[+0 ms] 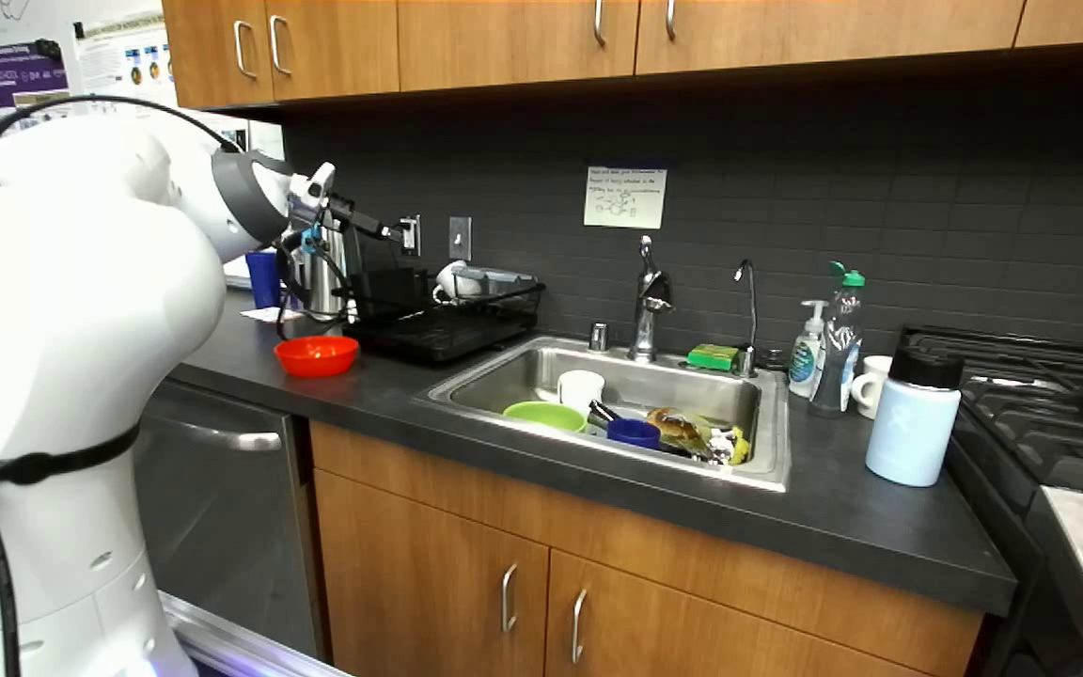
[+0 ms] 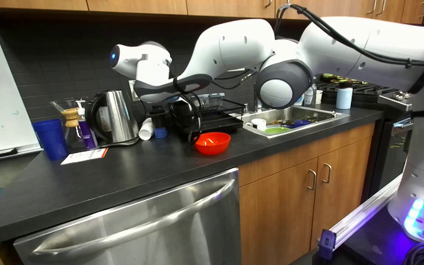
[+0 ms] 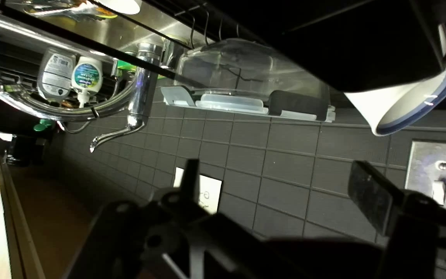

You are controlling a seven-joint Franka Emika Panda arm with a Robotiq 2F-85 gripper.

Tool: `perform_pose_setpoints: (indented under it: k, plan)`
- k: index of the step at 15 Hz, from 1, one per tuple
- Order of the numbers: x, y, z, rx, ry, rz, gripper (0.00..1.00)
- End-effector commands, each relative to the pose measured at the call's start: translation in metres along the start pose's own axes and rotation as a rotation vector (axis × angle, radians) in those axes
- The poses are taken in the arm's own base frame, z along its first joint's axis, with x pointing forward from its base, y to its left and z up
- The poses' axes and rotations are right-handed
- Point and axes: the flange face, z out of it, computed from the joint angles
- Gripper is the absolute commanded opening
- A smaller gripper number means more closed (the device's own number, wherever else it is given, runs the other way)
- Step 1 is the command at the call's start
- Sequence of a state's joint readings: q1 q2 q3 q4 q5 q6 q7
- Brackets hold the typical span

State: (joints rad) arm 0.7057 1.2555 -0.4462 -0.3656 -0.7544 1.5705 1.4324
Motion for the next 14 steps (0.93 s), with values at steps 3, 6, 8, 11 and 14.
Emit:
perform_pose_setpoints:
  k: [3, 6, 8, 11, 14]
  plan:
    - [0.038, 0.005, -0.047, 0.094, 0.072, 0.046, 1.00]
    - [0.055, 0.008, -0.084, 0.177, 0.073, 0.058, 1.00]
    - [0.062, 0.012, -0.108, 0.222, 0.041, 0.046, 1.00]
    - [0.067, 0.014, -0.146, 0.333, -0.013, 0.009, 1.00]
    - [0.067, 0.015, -0.181, 0.450, -0.051, -0.048, 1.00]
